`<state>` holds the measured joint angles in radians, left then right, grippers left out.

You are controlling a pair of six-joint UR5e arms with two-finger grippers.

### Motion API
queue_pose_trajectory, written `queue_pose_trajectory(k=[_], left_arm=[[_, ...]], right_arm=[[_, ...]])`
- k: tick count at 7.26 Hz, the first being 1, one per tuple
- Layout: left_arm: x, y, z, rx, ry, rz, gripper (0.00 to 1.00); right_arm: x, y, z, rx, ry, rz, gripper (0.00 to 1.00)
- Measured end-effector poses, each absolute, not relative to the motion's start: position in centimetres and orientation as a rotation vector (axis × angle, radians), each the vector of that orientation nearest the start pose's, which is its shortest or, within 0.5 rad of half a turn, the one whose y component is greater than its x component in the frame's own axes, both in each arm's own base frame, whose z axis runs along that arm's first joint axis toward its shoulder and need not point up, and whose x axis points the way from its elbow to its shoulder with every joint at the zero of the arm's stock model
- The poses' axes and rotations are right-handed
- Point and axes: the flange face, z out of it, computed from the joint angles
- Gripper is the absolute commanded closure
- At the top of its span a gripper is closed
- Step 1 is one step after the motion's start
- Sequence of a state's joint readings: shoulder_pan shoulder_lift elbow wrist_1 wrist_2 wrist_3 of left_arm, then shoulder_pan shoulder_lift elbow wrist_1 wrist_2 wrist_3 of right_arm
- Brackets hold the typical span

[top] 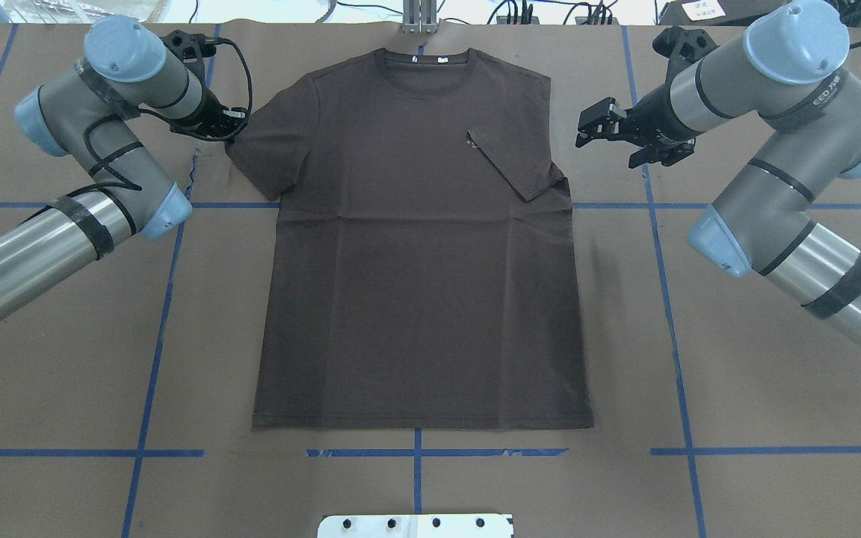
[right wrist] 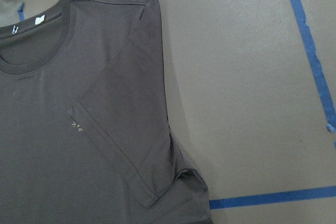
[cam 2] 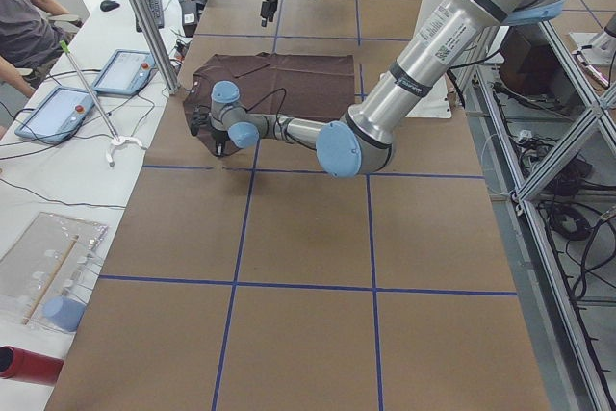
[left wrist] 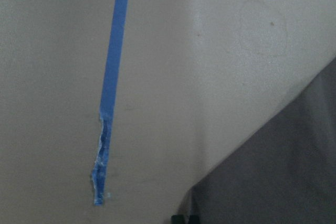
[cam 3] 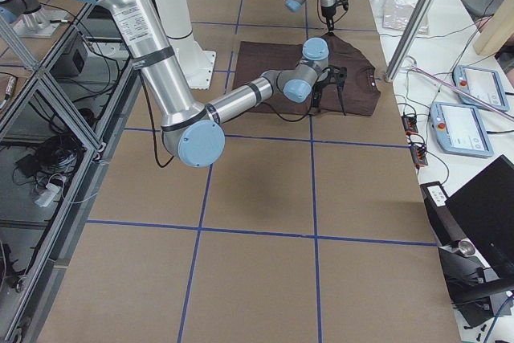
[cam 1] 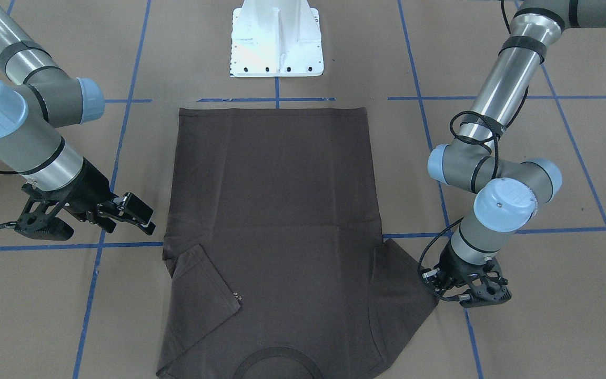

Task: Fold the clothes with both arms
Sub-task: 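Fold the sleeve nearest the left gripper inward over the shirt, then move both grippers to the shirt's bottom hem corners nearest the robot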

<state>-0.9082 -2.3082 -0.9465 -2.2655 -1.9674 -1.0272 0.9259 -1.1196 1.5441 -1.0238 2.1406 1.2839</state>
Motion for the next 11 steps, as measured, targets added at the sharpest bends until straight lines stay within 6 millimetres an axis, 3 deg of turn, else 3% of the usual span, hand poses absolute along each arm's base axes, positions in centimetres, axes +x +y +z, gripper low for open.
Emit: queue_pose_trajectory(k=[2,3,5,7,10,11], left_arm=[[42.7,-69.7,37.9,0.241,0.907,-0.193,1.00],[43.2,-69.8,34.5,0.217,0.940,-0.222,1.00],[46.5,-68.6,30.3,0.148,0.958,-0.265,1.00],[48.7,-68.5,29.2,0.129,0.947,-0.300,1.00],[49.8,-70.5,29.4,0.178,0.931,-0.360,1.00],[49.9,-70.8,28.9,0.179,0.939,-0.384,0.73]], right_arm=[[-33.8,-58.2,34.8,0.108,-1.076,0.299,0.00],[-33.8,-58.2,34.7,0.109,-1.077,0.298,0.00],[-33.7,-58.2,34.7,0.109,-1.078,0.298,0.00],[-33.7,-58.2,34.7,0.109,-1.077,0.300,0.00],[-33.7,-58.2,34.7,0.109,-1.077,0.301,0.00],[-33.7,-58.2,34.7,0.109,-1.078,0.301,0.00]])
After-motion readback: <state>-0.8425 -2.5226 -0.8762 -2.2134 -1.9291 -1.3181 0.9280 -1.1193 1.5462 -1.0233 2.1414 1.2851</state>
